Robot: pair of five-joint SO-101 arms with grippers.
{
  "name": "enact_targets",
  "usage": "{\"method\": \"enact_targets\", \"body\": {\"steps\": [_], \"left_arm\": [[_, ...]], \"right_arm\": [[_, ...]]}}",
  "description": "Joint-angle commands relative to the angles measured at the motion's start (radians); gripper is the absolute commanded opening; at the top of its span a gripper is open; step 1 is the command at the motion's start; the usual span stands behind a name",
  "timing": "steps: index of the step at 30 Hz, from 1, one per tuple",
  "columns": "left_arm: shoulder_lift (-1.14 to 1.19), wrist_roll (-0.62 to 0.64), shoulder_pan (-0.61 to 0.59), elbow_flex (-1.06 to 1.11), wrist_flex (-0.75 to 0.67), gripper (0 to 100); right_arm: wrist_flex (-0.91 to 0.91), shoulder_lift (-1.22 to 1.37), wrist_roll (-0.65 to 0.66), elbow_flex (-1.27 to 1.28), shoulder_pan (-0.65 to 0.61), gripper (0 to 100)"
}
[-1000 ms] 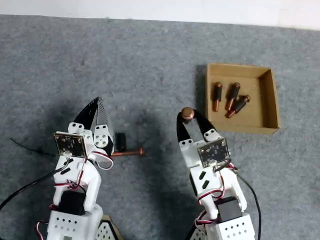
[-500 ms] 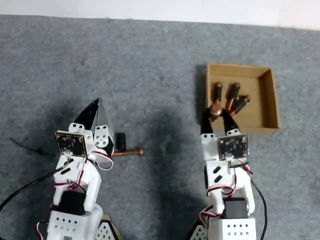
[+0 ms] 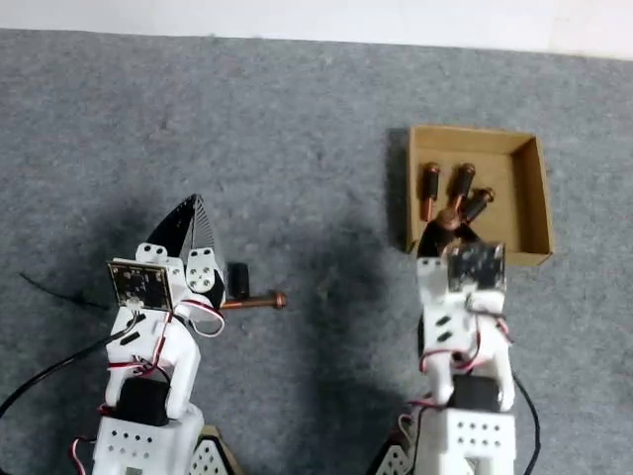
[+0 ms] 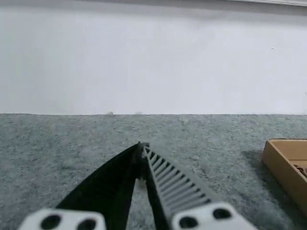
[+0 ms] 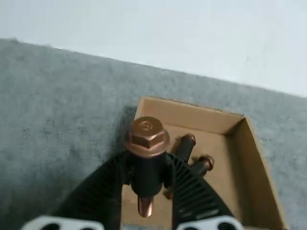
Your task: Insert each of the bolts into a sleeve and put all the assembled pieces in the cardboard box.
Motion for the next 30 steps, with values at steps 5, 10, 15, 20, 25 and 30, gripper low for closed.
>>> {"method": "enact_targets", "body": {"steps": [5, 10, 15, 20, 25, 30], "left_arm": [[0.004, -0.005, -0.007, 0.018, 0.0, 1], [0.004, -0.006, -0.007, 0.018, 0.0, 1], [0.004, -0.006, -0.007, 0.018, 0.0, 1], [0.004, -0.005, -0.007, 0.018, 0.0, 1], [0.004, -0.005, -0.007, 0.018, 0.0, 1], [0.004, -0.005, -0.007, 0.018, 0.0, 1]], "right_arm": [[-0.081, 0.881, -0.011, -0.68, 0.053, 0.5], [-0.079, 1.213, -0.012, -0.934, 0.081, 0.5], [-0.081, 1.392, -0.012, -0.98, 0.079, 0.9], [-0.081, 1.504, -0.012, -0.983, 0.054, 1.0], [-0.081, 1.521, -0.014, -0.984, 0.058, 13.2], [-0.079, 1.517, -0.124, -0.975, 0.058, 31.3]]}}
